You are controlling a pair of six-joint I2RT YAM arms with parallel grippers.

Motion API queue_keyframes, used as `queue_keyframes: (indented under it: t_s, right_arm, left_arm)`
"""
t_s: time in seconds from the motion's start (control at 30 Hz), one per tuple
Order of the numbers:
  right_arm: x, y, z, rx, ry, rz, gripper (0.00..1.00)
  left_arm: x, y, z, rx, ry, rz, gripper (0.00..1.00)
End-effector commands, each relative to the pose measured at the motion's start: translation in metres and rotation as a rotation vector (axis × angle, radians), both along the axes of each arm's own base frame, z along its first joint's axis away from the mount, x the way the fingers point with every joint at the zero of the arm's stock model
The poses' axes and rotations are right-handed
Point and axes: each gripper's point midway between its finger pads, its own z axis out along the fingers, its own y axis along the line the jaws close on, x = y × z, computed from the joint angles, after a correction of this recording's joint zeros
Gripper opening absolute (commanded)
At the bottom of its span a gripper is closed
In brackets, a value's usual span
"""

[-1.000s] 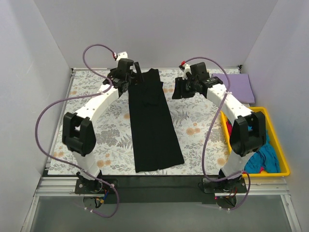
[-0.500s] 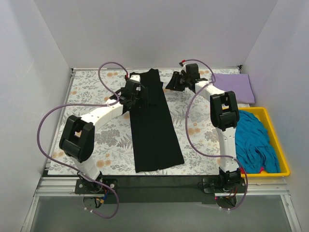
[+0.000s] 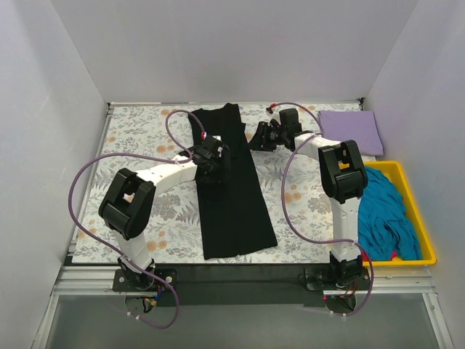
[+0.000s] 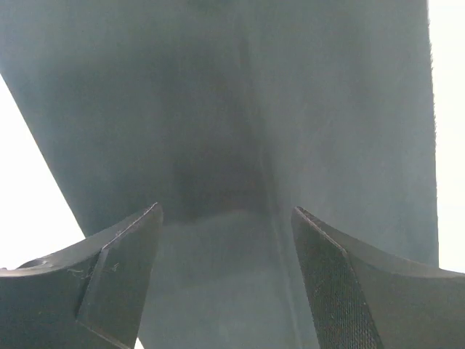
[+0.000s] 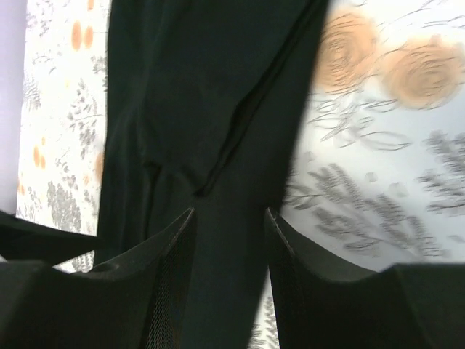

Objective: Fold and stack the t-shirts
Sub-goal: Fold the tshirt

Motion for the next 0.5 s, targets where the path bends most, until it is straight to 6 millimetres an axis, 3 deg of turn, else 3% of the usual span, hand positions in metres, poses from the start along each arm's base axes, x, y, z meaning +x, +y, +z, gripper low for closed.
queue_keyframes:
  t_s: [0.0, 0.33, 0.47]
  right_arm:
    - [-0.018, 0.009, 0.023, 0.023, -0.067, 0.053, 0.49]
    - [-0.076, -0.004, -0.020, -0.014, 0.080, 0.073, 0.49]
    - [-0.118, -0.018, -0.037, -0.045, 0.164, 0.069, 0.48]
  left_arm:
    - [-0.044, -0.003, 0.004, -0.071, 0.132, 0.000, 0.70]
    - [-0.104, 0.014, -0.029, -0.012, 0.350, -0.043, 0.70]
    - [-0.132, 0.018, -0.028, -0.018, 0.417, -0.061, 0.69]
